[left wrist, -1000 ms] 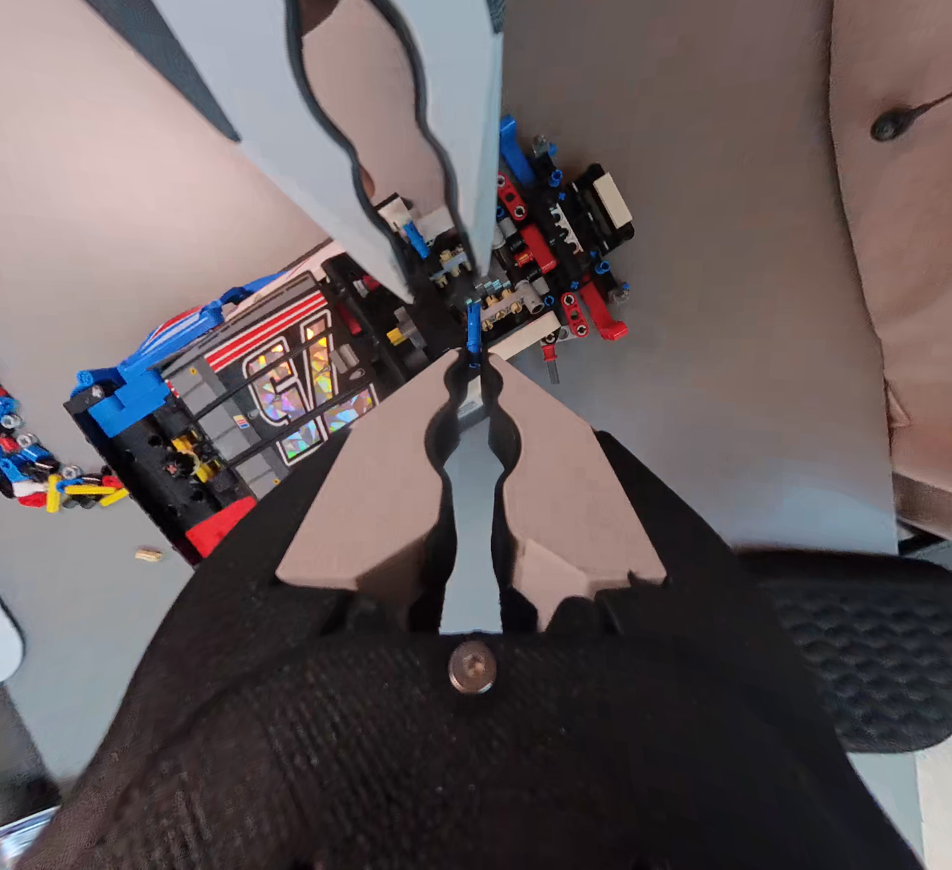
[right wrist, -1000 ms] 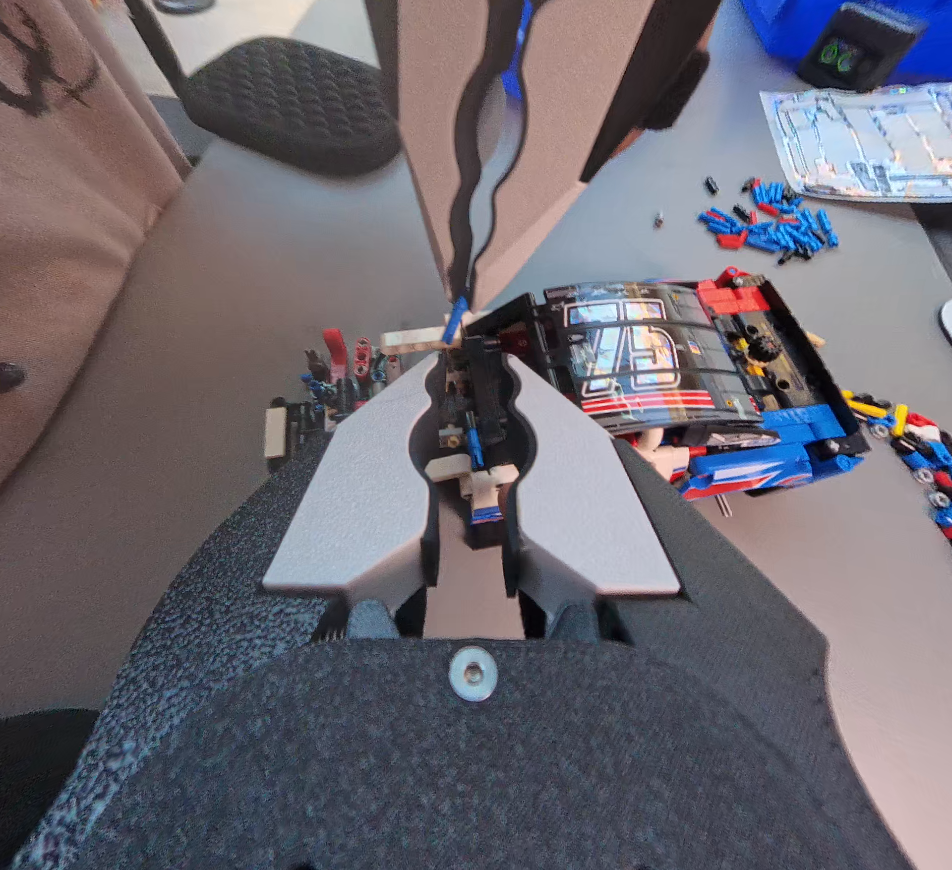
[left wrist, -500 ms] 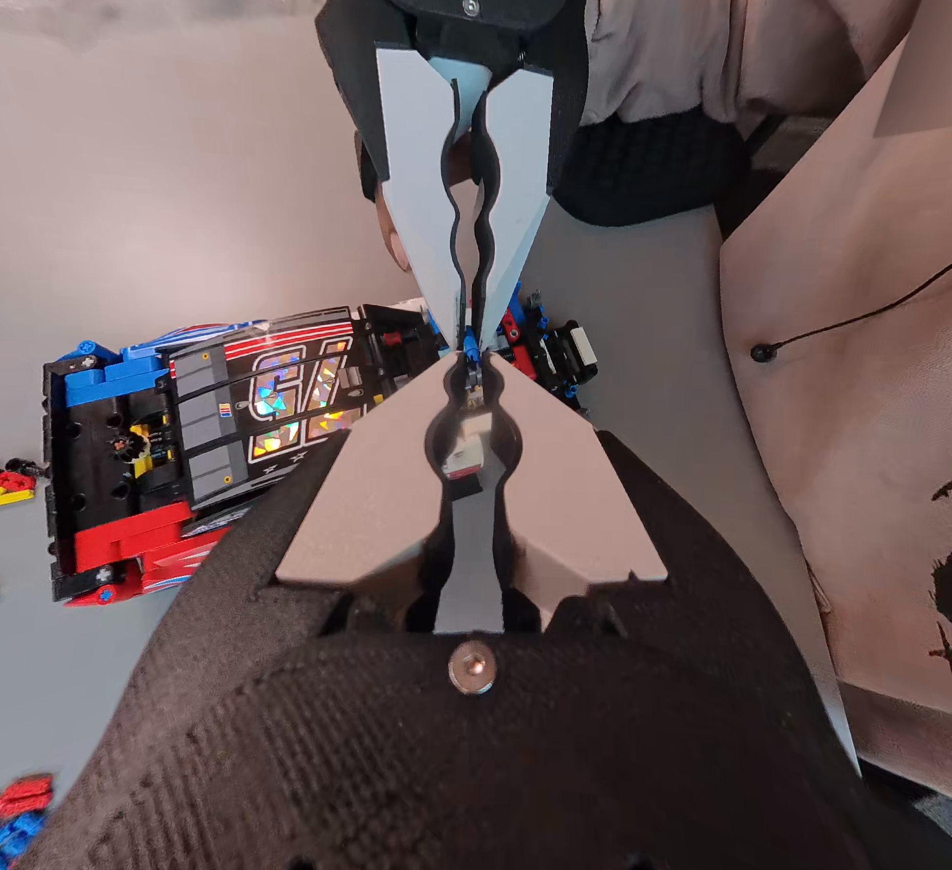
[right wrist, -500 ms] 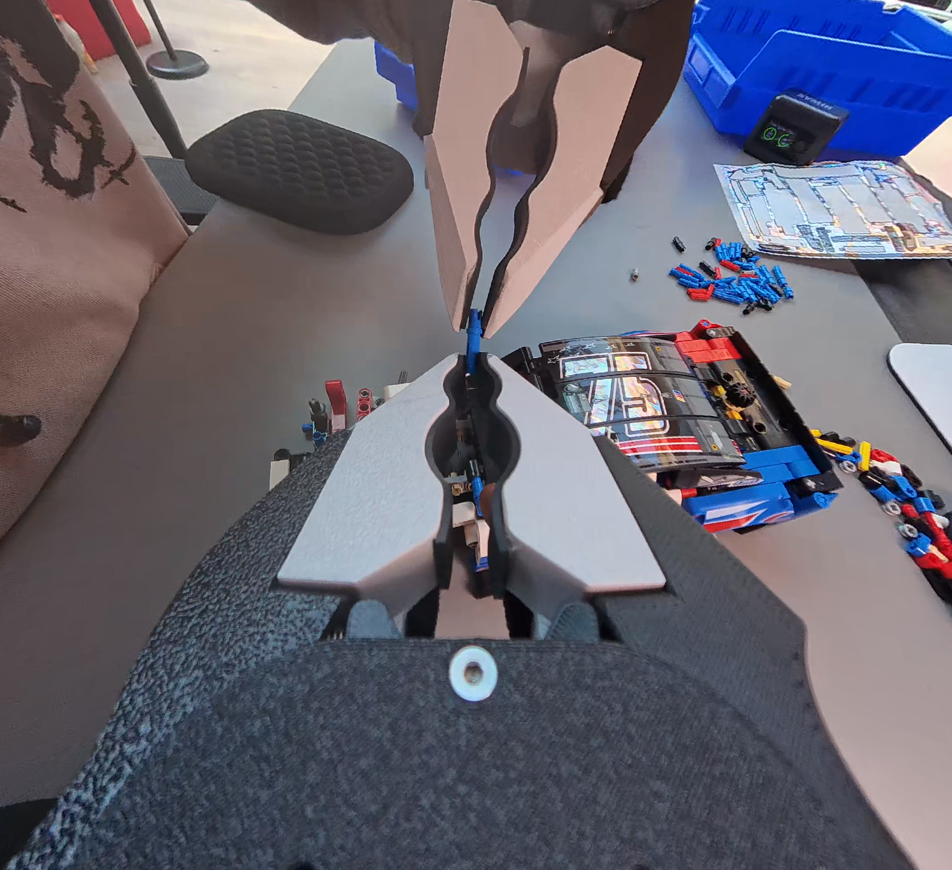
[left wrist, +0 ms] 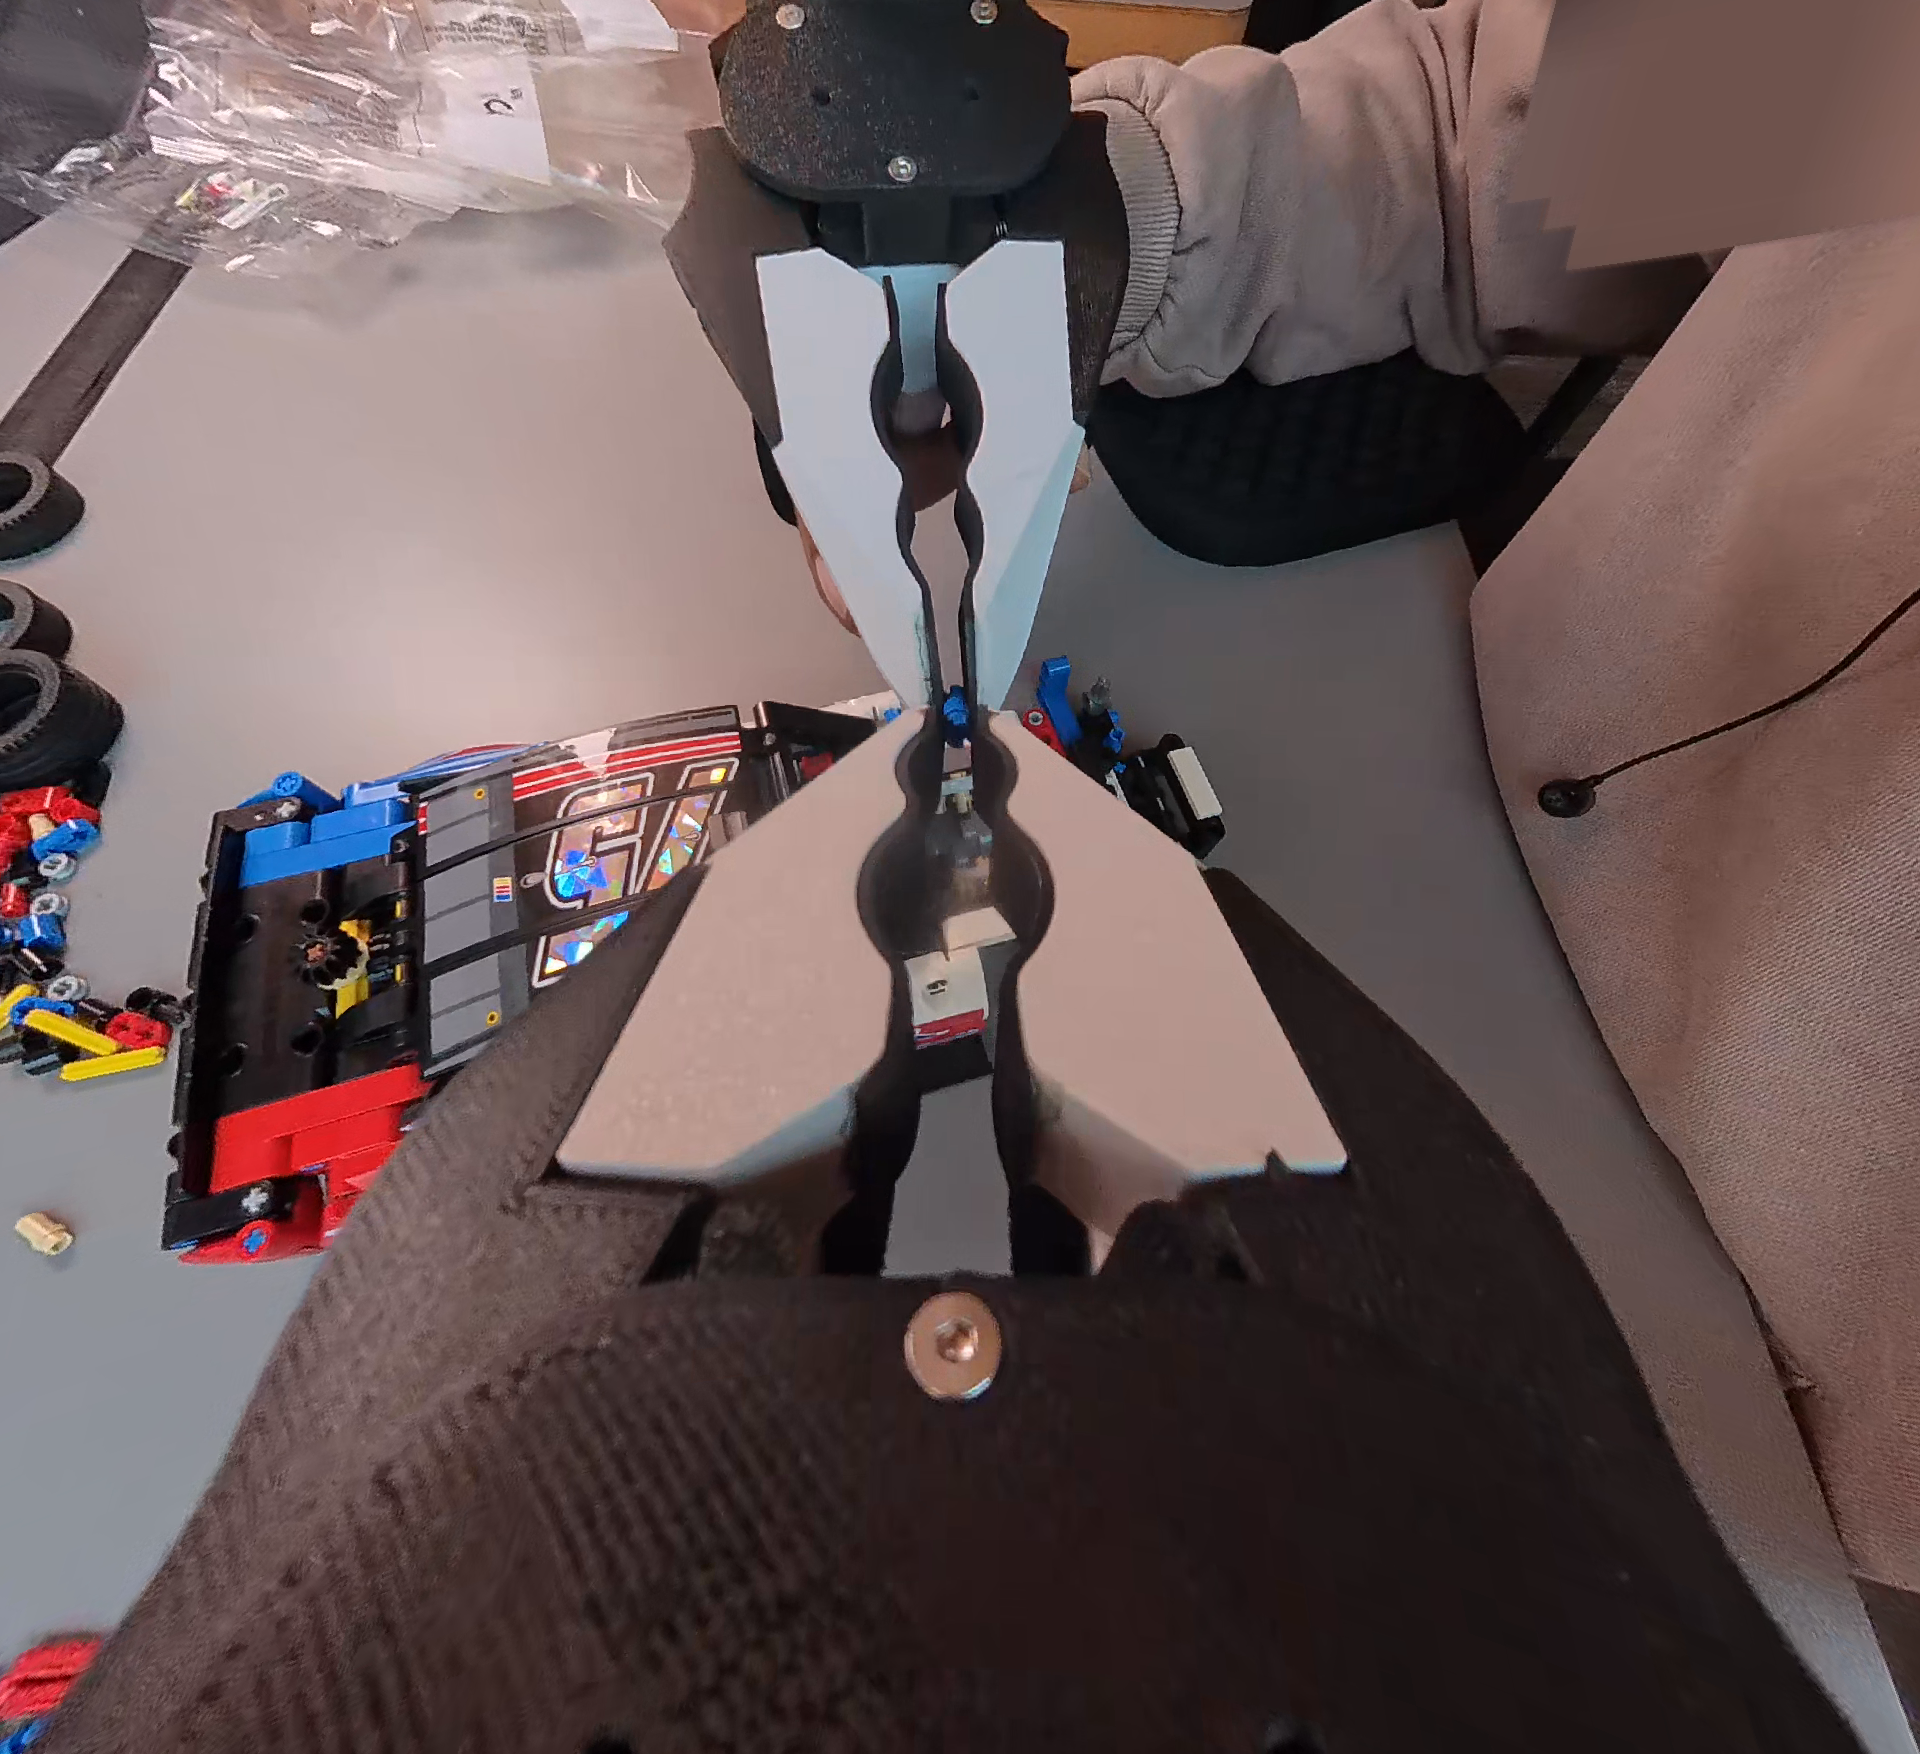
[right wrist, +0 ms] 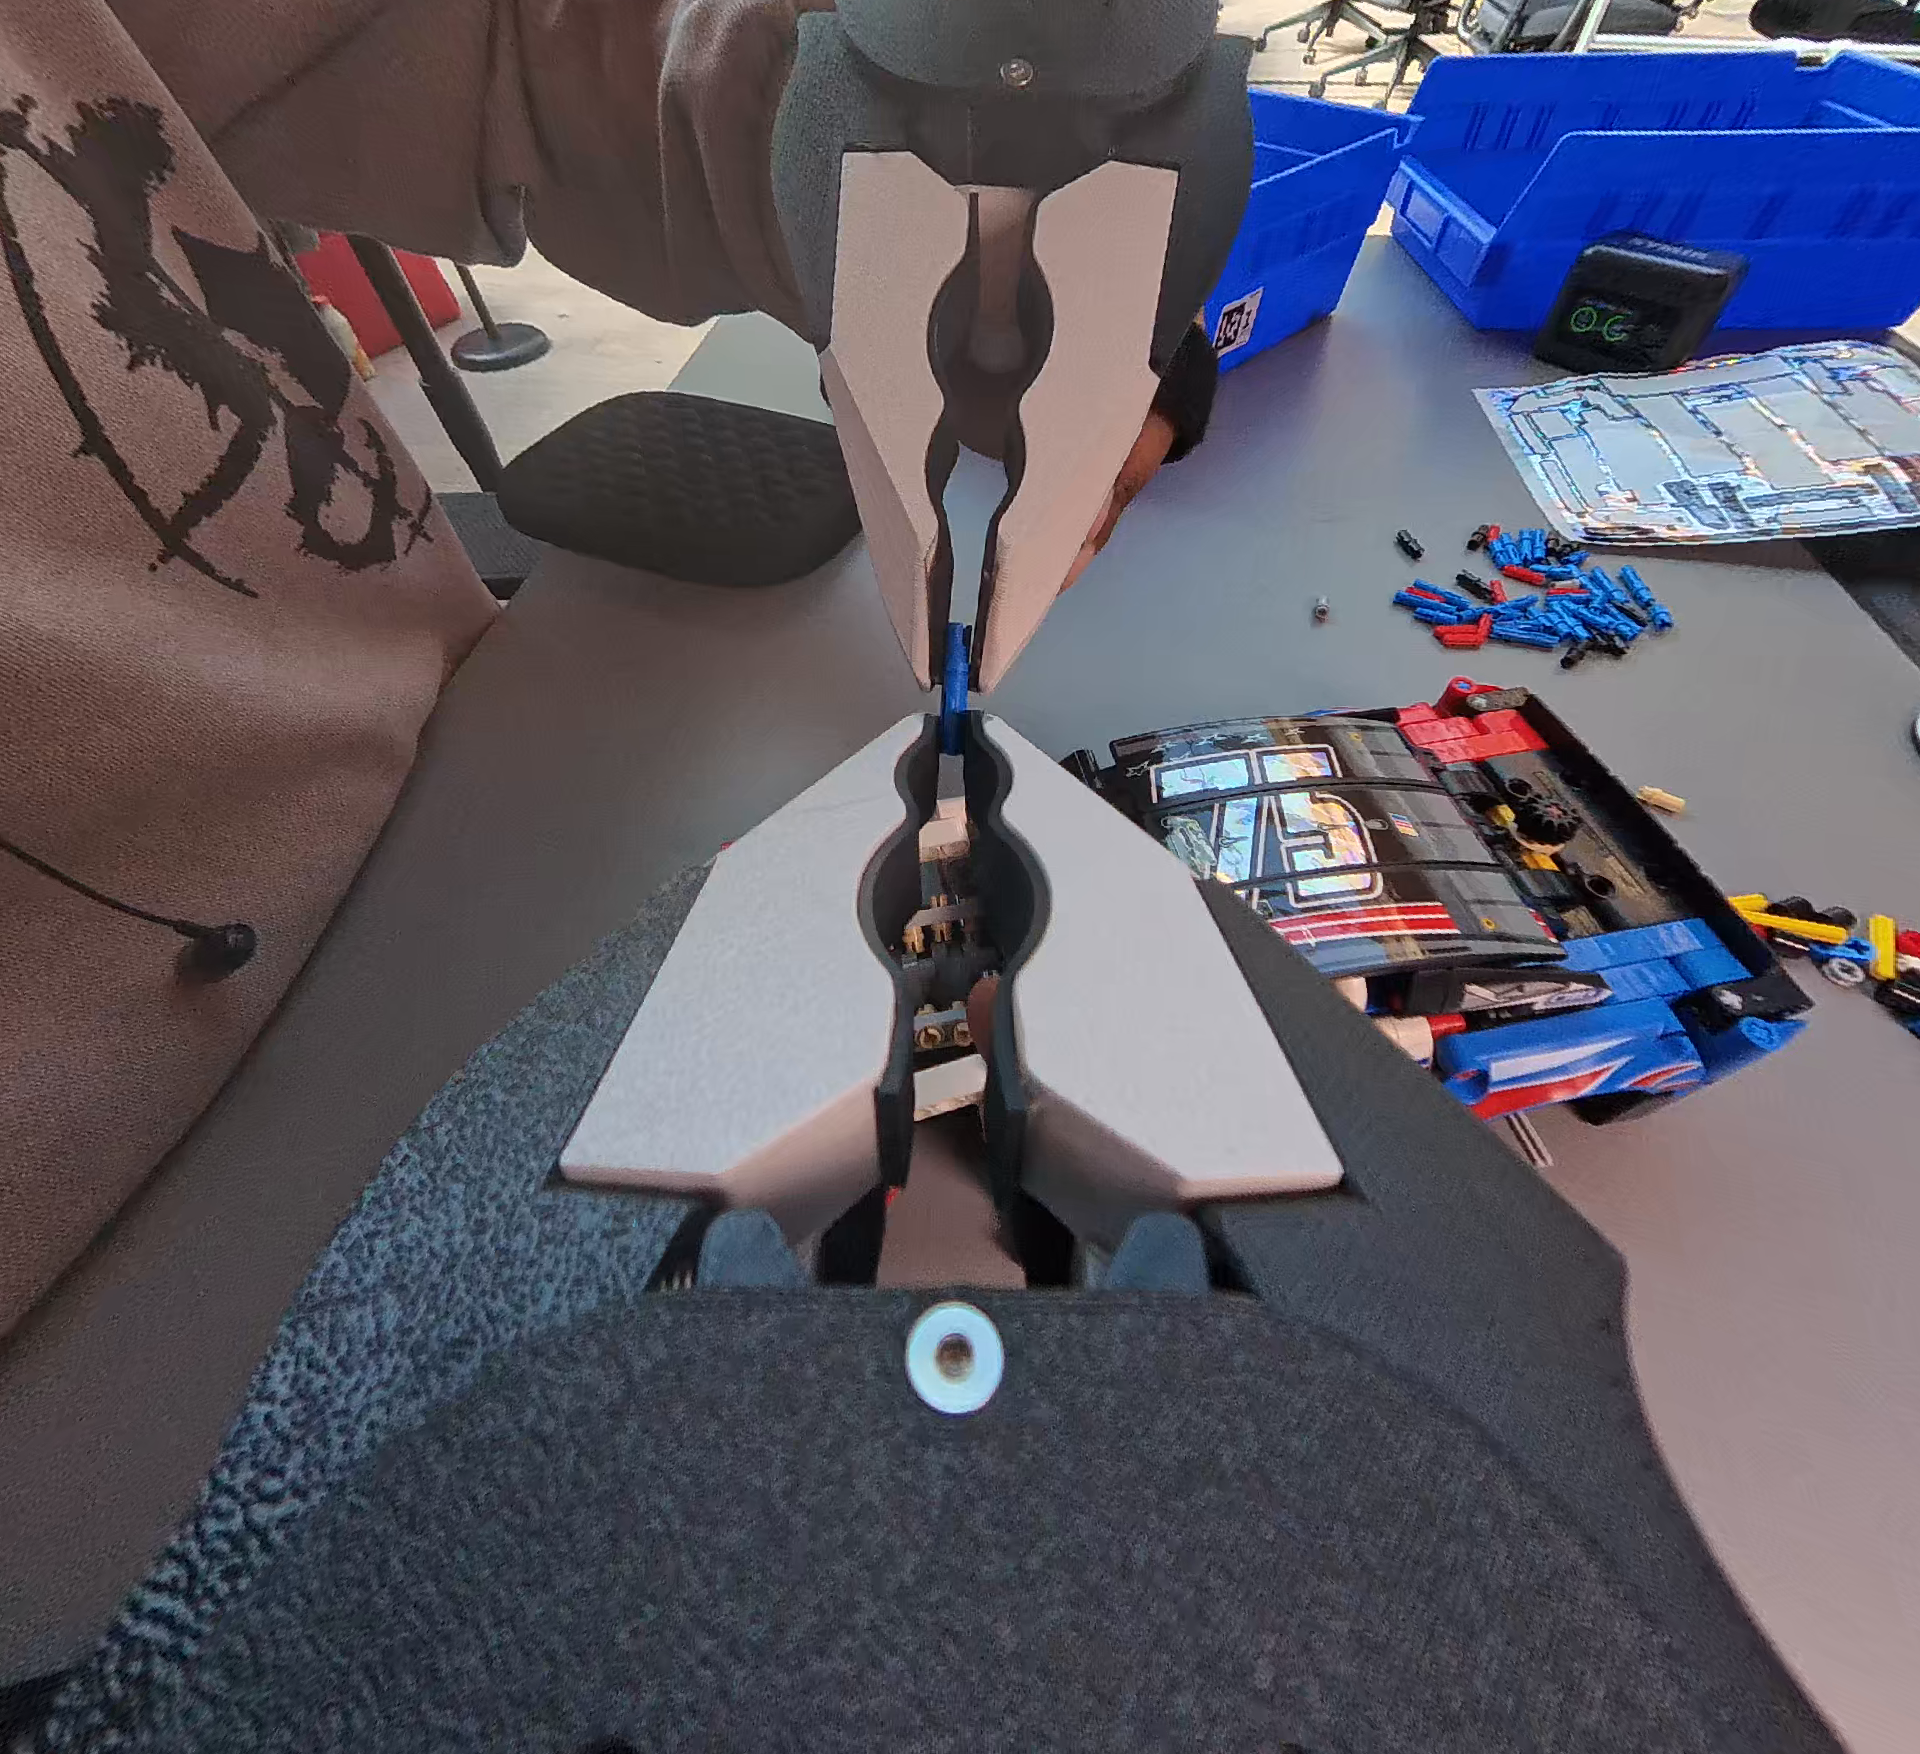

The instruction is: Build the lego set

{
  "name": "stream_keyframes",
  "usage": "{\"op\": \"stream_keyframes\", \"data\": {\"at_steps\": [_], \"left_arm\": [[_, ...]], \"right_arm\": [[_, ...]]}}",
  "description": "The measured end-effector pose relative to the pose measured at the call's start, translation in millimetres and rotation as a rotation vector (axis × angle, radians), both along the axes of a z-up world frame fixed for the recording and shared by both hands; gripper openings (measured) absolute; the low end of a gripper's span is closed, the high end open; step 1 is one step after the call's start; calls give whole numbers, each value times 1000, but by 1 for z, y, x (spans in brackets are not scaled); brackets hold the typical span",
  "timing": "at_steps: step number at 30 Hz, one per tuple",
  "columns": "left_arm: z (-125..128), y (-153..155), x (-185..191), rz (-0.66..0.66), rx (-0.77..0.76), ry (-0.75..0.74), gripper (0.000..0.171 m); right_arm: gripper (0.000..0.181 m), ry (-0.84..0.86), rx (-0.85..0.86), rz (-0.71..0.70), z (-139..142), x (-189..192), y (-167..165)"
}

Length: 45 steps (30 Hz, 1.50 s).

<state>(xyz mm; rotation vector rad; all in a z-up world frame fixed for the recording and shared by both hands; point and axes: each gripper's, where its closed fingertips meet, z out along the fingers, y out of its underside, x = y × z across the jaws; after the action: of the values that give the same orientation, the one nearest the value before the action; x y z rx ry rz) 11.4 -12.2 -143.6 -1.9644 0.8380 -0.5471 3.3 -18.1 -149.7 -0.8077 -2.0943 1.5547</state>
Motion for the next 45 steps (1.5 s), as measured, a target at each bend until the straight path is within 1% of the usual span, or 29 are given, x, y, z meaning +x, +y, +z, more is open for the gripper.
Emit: {"op": "stream_keyframes", "data": {"at_steps": [3, 7, 11, 12, 13, 14, 16, 18, 19, 25, 30, 35, 45], "left_arm": [[2, -1, 1, -13, 30, 15, 4], [0, -1, 1, -2, 20, 1, 4], [-9, -1, -3, -4, -24, 83, 3], [-13, -1, -7, -2, -42, 125, 4], [-16, -1, -11, -6, -63, 172, 4], [-20, -3, -12, -15, -94, 197, 4], [-26, -4, -15, -23, -150, 248, 3], [-35, -7, -15, -54, -208, 299, 3], [-39, -10, -13, -73, -239, 311, 3], [-57, -9, -10, -103, -283, 433, 3], [-57, -8, -12, -95, -286, 451, 3], [-54, -7, -11, -104, -271, 466, 3], [-59, -8, -14, -207, -288, 622, 2]], "right_arm": [[2, 9, 1, 5, 2, 1, -2], [2, 5, 2, 8, 0, 1, -3], [2, -10, 41, 7, -9, -1, -2], [2, -3, 75, -5, -12, -2, 0], [7, -3, 138, -18, -17, -3, 5], [12, -11, 211, -29, -25, -3, 10], [16, -29, 317, -48, -36, -6, 19], [21, -97, 407, -24, -50, -4, 23], [21, -111, 428, -12, -52, -5, 24], [19, -188, 465, 98, -62, -6, 14], [14, -192, 499, 98, -63, -11, 16], [13, -187, 464, 93, -63, -14, 13], [13, -176, 443, 88, -63, -15, 12]]}}
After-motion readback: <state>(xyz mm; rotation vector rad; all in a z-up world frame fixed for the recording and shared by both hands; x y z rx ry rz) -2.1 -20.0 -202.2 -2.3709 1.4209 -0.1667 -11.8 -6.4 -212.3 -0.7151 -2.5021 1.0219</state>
